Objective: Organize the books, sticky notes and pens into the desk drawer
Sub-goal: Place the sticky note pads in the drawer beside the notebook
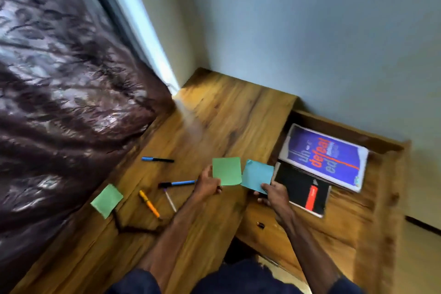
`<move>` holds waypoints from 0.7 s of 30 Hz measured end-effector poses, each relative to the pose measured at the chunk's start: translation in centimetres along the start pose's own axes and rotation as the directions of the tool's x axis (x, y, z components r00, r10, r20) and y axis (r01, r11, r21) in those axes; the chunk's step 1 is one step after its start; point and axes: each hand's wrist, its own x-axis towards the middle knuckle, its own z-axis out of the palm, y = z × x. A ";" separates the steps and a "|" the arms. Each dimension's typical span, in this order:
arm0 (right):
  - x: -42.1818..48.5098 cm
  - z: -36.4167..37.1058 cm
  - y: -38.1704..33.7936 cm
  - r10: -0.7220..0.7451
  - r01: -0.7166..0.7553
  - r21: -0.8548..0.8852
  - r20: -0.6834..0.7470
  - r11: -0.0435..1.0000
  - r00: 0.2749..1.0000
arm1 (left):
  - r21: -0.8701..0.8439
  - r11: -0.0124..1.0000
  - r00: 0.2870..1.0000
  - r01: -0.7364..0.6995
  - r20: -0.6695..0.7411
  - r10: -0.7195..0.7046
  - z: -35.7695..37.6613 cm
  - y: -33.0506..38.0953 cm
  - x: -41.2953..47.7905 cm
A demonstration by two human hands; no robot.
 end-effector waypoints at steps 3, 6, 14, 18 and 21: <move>-0.8 -5.2 1.6 0.008 0.004 0.091 -0.134 0.996 0.991 | -0.034 0.999 0.985 -0.021 0.173 0.027 4.9 1.3 -0.5; -2.0 -10.3 3.9 0.075 -0.025 0.187 -0.264 0.982 0.962 | -0.009 1.000 0.947 -0.026 0.321 0.028 10.8 1.5 -0.7; -5.7 -18.4 8.0 0.222 -0.071 0.307 -0.493 0.949 0.841 | 0.168 0.976 0.863 0.140 0.462 -0.203 27.0 -0.9 0.5; -5.9 -20.5 9.1 0.238 -0.048 0.351 -0.523 0.935 0.819 | 0.303 0.943 0.871 0.137 0.417 -0.261 32.9 -1.9 1.2; -5.0 -21.5 9.8 0.268 -0.075 0.356 -0.531 0.931 0.804 | 0.404 0.908 0.896 0.116 0.352 -0.271 35.9 -2.6 2.3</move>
